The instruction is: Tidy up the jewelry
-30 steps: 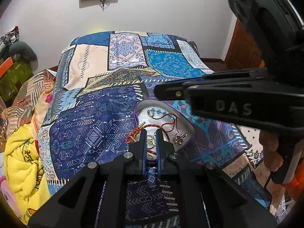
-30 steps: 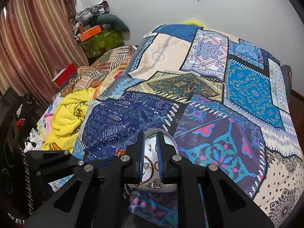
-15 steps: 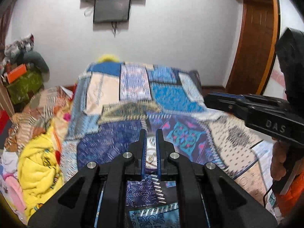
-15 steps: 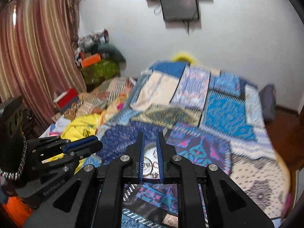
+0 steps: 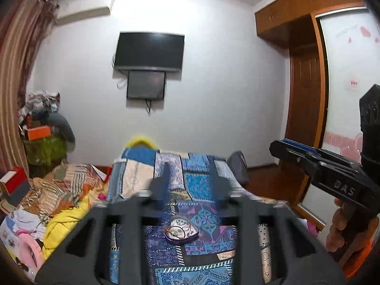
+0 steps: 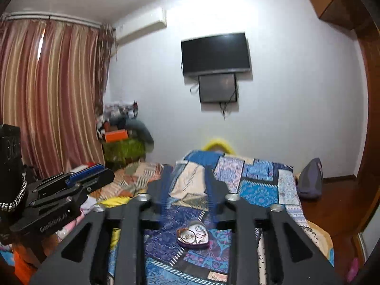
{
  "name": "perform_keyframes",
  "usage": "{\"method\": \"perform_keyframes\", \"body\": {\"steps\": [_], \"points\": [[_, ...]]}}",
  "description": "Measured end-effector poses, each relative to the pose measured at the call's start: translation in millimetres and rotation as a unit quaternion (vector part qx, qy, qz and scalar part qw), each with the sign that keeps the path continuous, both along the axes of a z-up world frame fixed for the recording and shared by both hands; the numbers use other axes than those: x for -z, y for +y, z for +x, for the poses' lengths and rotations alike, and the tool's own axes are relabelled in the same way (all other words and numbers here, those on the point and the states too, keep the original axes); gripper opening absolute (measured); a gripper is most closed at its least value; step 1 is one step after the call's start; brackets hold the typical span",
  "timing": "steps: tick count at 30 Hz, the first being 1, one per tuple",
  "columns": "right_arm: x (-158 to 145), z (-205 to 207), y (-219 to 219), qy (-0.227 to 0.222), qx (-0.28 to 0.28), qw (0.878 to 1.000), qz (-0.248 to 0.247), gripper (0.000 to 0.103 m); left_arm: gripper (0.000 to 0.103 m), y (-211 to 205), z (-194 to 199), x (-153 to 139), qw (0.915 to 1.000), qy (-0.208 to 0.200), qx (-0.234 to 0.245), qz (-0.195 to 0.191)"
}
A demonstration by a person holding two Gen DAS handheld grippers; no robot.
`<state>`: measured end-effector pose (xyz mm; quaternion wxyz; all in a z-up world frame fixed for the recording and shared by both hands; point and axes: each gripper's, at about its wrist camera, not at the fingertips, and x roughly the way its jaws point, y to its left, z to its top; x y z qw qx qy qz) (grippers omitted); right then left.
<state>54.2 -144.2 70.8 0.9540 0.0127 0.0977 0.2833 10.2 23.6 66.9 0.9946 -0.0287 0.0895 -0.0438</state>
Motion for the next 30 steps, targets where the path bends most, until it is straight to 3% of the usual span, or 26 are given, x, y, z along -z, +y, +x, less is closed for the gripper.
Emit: {"method": "perform_keyframes", "body": {"steps": [1,2,5,7,11,30], "points": [[-1,-5,-2,-0.006,0.004,1.000,0.006,0.051,0.062,0,-8,-1,0.9999,-0.009,-0.008,-0.003],[-1,-9,-2,-0.013,0.010,1.000,0.010,0.063,0.063,1,-13,-1,0.9998,-0.015,-0.015,-0.005],[-2,-18,-3,-0.033,0.041,0.998,0.015,0.082,0.076,2,-26,-3,0.9990,-0.020,-0.039,0.000],[0,-21,-2,-0.041,0.057,0.997,0.014,0.087,0.095,3,-33,-2,0.9981,-0.029,-0.054,0.001],[4,-28,-2,-0.040,0.078,0.996,0.011,0.098,0.099,3,-40,-1,0.9969,-0.037,-0.069,0.008],[13,-53,-3,-0.042,0.086,0.995,-0.013,0.101,0.102,-3,-48,4,0.9966,-0.032,-0.074,0.017]]}}
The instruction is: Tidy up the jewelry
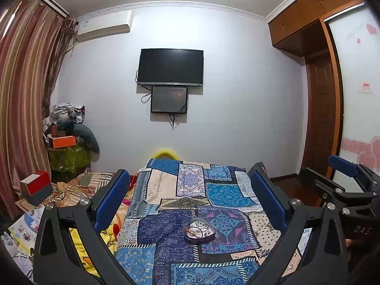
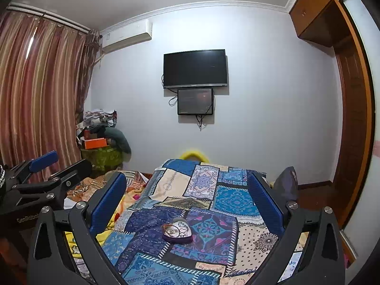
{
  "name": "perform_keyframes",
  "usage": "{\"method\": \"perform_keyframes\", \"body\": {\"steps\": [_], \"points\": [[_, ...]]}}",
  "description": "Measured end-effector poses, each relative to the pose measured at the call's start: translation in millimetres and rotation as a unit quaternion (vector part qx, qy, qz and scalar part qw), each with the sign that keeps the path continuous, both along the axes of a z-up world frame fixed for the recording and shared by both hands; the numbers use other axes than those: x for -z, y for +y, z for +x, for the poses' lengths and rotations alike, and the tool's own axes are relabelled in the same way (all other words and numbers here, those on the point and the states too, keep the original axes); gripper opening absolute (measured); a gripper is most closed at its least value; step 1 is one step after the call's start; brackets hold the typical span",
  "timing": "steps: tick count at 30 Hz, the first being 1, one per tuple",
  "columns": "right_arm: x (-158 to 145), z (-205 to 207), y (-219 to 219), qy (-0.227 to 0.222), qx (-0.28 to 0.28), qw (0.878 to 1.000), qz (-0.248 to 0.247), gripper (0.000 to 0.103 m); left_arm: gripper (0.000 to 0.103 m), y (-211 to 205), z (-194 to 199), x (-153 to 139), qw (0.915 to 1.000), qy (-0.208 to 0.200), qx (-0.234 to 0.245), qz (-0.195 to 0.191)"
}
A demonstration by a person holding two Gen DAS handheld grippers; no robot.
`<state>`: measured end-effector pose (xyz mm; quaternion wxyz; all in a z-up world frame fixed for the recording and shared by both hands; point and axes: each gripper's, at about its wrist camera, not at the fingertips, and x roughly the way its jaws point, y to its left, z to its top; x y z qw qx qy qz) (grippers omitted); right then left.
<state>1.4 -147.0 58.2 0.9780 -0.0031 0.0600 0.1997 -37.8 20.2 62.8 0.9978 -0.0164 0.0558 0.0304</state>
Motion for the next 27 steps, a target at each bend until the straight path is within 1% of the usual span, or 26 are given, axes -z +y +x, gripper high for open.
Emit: {"method": "perform_keyframes", "body": {"steps": [8,27], "points": [[0,-2,-1,0.004,-0.005,1.000,0.003,0.101,0.102,0,2,2,1.0000,0.005,0.003,-0.001],[1,-3,-9,0.021,-0.004,1.000,0.014,0.101,0.102,-11,8,7,0.9997,0.015,0.001,0.018]]}}
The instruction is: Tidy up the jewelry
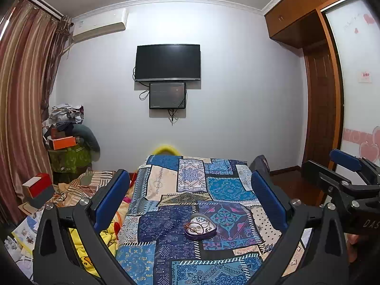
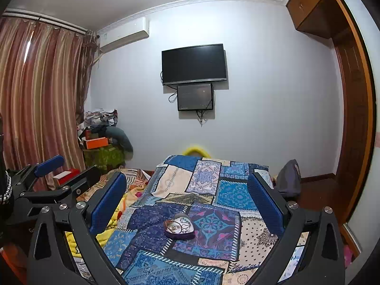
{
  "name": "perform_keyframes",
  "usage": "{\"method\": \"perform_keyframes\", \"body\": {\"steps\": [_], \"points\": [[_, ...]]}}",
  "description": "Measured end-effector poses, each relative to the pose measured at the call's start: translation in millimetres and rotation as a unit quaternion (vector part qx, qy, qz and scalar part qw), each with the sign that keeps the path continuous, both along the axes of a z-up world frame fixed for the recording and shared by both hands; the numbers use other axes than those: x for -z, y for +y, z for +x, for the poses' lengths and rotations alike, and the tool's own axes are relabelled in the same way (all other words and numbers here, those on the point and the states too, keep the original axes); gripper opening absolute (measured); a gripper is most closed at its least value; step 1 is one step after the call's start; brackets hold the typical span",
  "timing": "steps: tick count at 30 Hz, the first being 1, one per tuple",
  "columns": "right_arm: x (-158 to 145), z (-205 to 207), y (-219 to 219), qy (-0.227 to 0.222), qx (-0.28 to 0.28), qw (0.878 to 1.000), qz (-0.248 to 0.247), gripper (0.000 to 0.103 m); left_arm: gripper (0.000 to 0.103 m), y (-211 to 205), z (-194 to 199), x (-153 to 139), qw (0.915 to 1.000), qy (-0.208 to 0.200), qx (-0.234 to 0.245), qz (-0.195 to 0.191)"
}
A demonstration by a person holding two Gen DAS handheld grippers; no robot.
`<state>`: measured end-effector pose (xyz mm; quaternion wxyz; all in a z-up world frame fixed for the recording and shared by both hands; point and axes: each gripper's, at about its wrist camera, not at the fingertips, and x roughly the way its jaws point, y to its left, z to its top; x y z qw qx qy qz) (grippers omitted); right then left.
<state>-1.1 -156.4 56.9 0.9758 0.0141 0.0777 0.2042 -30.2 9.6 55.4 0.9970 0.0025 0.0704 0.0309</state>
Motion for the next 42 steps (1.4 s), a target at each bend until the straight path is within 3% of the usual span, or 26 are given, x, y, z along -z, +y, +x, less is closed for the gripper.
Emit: {"method": "perform_keyframes", "body": {"steps": [42], "points": [[0.0,3.5,-2.4,0.007,0.009,1.000,-0.007,0.101,0.102,4.3,3.2,3.3,0.9996,0.012,0.019,-0.014]]}}
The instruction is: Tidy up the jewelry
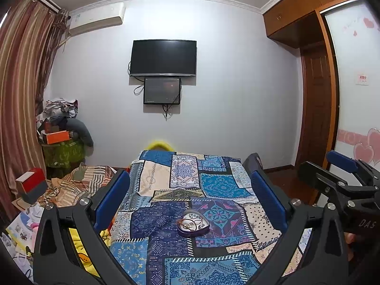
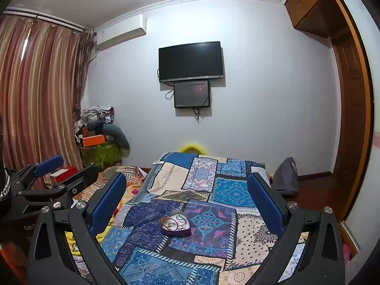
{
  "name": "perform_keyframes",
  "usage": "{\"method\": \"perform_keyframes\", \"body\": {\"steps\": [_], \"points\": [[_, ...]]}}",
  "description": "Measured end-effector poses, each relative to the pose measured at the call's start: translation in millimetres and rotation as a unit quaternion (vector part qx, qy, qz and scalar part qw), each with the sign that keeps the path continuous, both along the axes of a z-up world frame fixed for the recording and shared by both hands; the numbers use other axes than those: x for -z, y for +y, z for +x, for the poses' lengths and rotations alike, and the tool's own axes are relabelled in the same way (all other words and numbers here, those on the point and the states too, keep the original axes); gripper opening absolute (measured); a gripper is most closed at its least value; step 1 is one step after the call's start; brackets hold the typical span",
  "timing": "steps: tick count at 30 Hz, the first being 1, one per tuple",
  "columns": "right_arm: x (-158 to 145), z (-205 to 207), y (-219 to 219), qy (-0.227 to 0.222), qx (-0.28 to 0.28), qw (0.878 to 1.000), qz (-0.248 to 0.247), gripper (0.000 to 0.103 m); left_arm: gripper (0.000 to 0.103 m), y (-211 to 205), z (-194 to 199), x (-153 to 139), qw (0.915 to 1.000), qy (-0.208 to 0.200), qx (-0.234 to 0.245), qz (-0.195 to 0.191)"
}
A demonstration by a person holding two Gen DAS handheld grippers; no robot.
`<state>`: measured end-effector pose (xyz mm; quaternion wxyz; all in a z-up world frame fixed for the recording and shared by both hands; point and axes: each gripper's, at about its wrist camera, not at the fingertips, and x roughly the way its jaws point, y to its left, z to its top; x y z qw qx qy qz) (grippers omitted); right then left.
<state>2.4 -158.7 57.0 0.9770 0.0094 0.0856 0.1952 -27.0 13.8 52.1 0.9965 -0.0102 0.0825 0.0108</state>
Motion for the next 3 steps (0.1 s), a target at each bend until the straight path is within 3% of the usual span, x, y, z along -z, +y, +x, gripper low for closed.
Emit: {"method": "perform_keyframes", "body": {"steps": [3], "points": [[1.1,2.1,0.5,0.002,0.000,1.000,0.000,0.101,0.102,1.3,1.0,0.0,1.0000,0.001,-0.003,0.001]]}}
